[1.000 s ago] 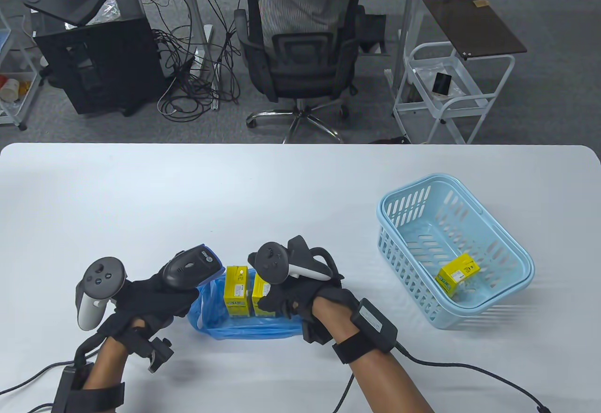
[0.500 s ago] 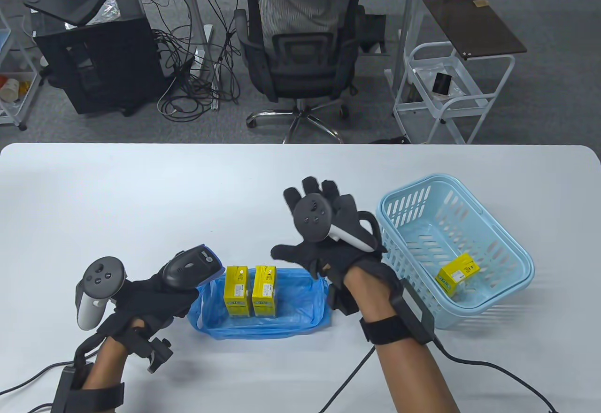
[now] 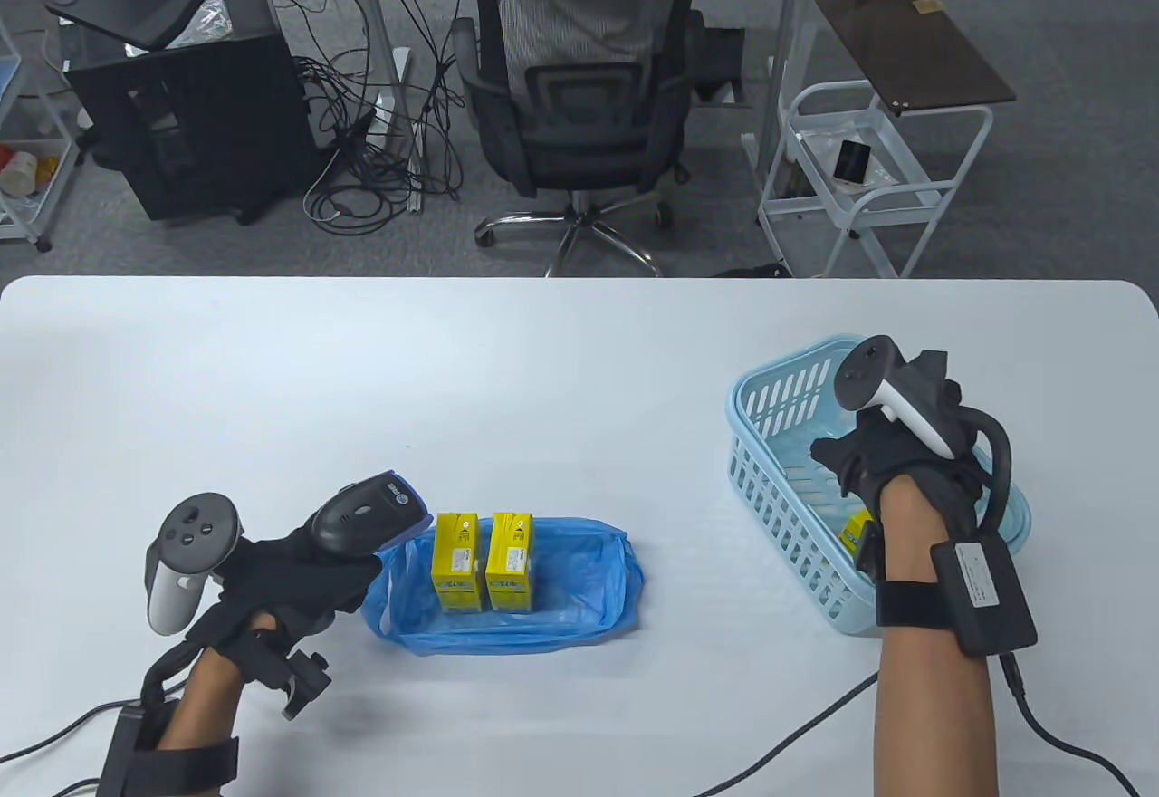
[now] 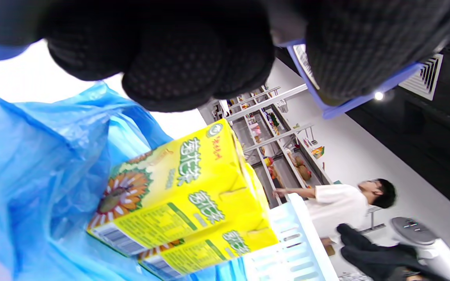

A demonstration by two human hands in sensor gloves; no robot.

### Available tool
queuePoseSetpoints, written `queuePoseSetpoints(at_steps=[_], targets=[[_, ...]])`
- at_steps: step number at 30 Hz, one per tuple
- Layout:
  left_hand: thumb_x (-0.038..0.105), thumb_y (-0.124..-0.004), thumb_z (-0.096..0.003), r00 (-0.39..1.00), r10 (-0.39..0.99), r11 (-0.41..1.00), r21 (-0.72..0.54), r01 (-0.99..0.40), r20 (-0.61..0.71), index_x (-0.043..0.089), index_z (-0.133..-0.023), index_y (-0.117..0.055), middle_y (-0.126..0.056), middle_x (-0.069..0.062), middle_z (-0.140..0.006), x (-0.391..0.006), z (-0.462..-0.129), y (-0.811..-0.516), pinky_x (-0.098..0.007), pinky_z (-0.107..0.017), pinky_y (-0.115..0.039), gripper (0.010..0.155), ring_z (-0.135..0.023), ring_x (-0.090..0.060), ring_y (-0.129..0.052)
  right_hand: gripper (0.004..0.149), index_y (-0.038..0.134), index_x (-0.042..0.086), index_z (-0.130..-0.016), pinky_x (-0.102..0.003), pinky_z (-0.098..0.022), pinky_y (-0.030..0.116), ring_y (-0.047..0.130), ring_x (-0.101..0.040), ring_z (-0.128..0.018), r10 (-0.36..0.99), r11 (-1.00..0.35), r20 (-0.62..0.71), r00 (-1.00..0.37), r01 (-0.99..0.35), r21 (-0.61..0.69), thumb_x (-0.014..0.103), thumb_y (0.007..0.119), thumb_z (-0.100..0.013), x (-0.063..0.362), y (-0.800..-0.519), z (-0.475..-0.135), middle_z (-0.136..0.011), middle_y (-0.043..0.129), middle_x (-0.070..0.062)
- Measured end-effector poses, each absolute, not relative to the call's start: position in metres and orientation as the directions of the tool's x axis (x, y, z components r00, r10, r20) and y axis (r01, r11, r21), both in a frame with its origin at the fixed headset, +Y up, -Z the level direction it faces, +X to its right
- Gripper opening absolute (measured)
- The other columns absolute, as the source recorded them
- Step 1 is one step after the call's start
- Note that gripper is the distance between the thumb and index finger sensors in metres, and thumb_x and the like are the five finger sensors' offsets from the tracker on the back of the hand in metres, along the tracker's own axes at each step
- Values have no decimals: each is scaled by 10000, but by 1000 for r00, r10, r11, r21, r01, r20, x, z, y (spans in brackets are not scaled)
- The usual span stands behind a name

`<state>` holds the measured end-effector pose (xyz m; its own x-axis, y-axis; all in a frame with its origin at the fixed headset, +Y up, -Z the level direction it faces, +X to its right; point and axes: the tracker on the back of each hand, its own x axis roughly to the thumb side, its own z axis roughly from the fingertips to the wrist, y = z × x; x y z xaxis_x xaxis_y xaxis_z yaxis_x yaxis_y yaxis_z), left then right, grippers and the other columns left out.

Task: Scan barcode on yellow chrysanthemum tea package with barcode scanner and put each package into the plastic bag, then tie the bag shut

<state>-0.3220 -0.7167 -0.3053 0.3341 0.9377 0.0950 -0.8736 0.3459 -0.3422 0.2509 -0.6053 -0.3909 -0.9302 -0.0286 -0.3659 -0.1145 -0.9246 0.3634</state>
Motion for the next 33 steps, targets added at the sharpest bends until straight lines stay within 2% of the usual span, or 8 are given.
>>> queuePoseSetpoints(at_steps=[6, 12, 18, 21, 23, 33], targets=[[516, -881, -412, 355, 930, 366, -344, -865, 97, 223, -1017, -461, -962, 95, -660, -321, -305, -717, -450, -396, -890, 792, -423, -215, -1060, 810, 396, 284, -1001, -558, -736, 450, 443, -420, -1014, -91, -841, -378, -921, -132, 524, 514, 822, -352, 264, -636, -398, -1104, 360, -119], [516, -880, -413, 361, 928, 371, -341, -864, 95, 225, -1017, -463, -962, 96, -661, -322, -305, -716, -451, -396, -890, 790, -423, -215, -1060, 823, 442, 287, -988, -547, -723, 538, 577, -409, -987, -198, -766, -396, -897, -110, 633, 483, 887, -324, 270, -661, -405, -1086, 472, -114], [516, -881, -412, 367, 925, 376, -347, -859, 95, 223, -1018, -464, -961, 94, -662, -322, -306, -717, -452, -396, -890, 792, -425, -216, -1060, 869, 430, 288, -983, -541, -705, 607, 678, -392, -951, -241, -729, -384, -891, -94, 677, 418, 952, -300, 269, -670, -411, -1064, 539, -110], [516, -881, -412, 374, 923, 381, -352, -855, 93, 224, -1018, -465, -961, 95, -662, -322, -305, -717, -451, -397, -889, 791, -425, -216, -1060, 889, 421, 287, -985, -544, -699, 621, 697, -389, -943, -259, -722, -386, -886, -88, 686, 423, 960, -291, 270, -673, -414, -1059, 555, -108], [514, -881, -411, 378, 921, 385, -355, -852, 92, 223, -1018, -466, -961, 94, -662, -321, -306, -717, -452, -397, -889, 790, -425, -217, -1059, 917, 400, 280, -990, -564, -701, 607, 668, -421, -954, -277, -716, -378, -883, -72, 694, 444, 960, -283, 271, -676, -416, -1077, 483, -149], [513, -881, -415, 387, 918, 392, -362, -845, 92, 225, -1018, -468, -960, 93, -663, -321, -306, -718, -452, -398, -889, 786, -428, -217, -1058, 922, 419, 228, -987, -575, -680, 647, 753, -419, -904, -256, -711, -366, -895, -82, 698, 452, 963, -277, 272, -684, -419, -1016, 611, -121]])
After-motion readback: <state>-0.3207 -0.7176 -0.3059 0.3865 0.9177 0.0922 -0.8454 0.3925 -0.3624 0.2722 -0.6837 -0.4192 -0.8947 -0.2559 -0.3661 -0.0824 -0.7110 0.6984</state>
